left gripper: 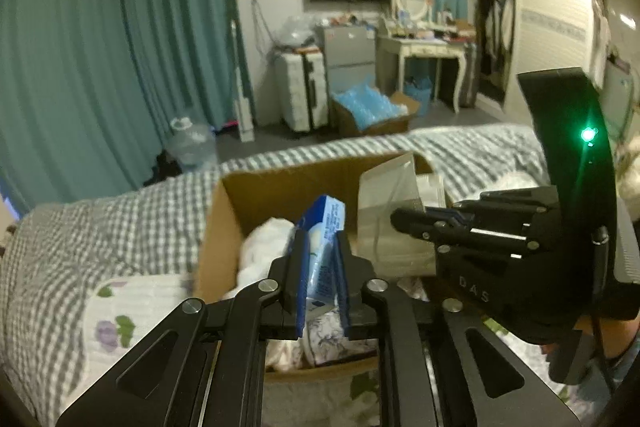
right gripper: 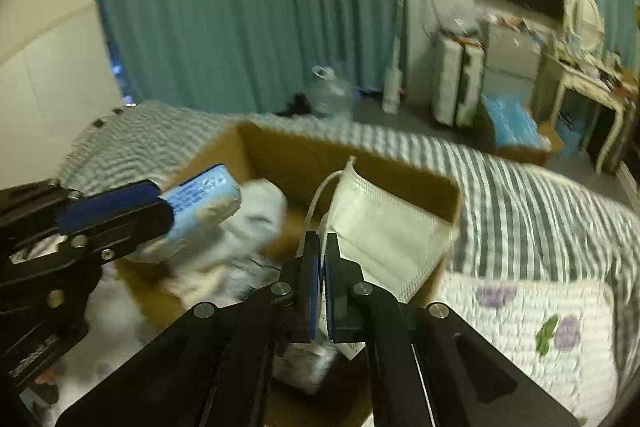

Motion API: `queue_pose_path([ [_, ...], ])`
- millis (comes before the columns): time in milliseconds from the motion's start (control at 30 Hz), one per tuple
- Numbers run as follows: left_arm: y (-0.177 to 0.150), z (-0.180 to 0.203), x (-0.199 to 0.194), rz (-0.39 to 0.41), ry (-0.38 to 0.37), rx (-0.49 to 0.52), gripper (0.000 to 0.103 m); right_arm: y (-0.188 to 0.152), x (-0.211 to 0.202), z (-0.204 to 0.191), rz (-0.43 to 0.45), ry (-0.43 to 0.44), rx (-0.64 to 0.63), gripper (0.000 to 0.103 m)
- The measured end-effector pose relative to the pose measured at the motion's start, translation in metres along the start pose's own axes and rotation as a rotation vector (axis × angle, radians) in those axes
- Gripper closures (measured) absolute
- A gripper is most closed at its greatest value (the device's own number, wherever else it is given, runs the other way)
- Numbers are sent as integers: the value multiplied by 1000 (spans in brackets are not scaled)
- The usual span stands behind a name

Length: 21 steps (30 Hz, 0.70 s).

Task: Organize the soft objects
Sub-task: 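Carry the mask and tissue pack into the box and open both tools, then grasp the green-banded sock bundle with the right tool while the left grasps a small white sock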

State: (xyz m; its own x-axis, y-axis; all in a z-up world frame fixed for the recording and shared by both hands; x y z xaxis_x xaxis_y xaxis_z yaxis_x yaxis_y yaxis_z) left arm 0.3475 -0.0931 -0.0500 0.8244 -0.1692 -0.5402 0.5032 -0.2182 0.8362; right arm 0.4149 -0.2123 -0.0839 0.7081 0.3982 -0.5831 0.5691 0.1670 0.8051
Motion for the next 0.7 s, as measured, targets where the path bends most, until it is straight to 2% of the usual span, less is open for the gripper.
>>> queue_pose_path([
  [33, -2, 1, 2, 4, 6, 9, 88, -4, 3, 4, -5, -3, 14, 99],
  [100, -5, 2, 7, -2, 2, 11, 87, -8, 1, 13, 2, -19, 28, 71],
  [133, -6, 2, 8, -12, -1, 3, 87, -8, -2, 16, 14, -33, 31, 41],
  [167, -6, 0, 9, -25, -2, -14, 87, -6, -7, 18, 35, -35, 37, 33],
  [300, -6, -5, -1, -41, 35, -41, 87, 2, -28, 16, 72, -108, 10, 33],
  [333, -5, -6, -6, -36, 47, -41, 86, 4, -36, 14, 82, -130, 2, 30],
  [367, -4, -8, -13, -29, 56, -41, 78, 7, -44, 12, 90, -141, -3, 26],
  [400, -2, -10, -23, -16, 63, -41, 61, 8, -53, 11, 99, -150, -4, 25],
  [433, 0, -11, -34, 8, 78, -45, 50, 9, -64, 9, 112, -160, -2, 24],
  [467, 1, -14, -43, 37, 92, -47, 34, 10, -76, 7, 127, -166, -1, 23],
  [500, 2, -15, -55, 73, 103, -48, 25, 12, -86, 6, 137, -170, 2, 22],
  [533, 5, -16, -73, 116, 115, -44, 22, 12, -98, 4, 145, -175, 5, 19],
  [633, 9, -17, -106, 157, 124, -35, 20, 9, -135, -5, 166, -195, -7, 15],
  [667, 11, -19, -119, 168, 114, -44, 16, 8, -147, -9, 172, -209, -18, 9],
  [700, 11, -21, -130, 178, 104, -58, 7, 9, -156, -14, 171, -224, -25, 7],
])
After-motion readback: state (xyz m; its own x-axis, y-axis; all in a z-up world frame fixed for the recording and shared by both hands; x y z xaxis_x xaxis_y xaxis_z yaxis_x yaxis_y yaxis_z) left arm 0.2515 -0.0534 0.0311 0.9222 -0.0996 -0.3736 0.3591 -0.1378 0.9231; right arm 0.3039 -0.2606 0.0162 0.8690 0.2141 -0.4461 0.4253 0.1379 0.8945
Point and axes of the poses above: each gripper's, at about its wrist camera, not at the fingertips, and x roughly the way its jaws point, z to its right, y to its top, the point moved 2 cm from there along x, roughly the way its jaws point, and after that the axes turned 4 degrees about z, right-handed, at the moved point
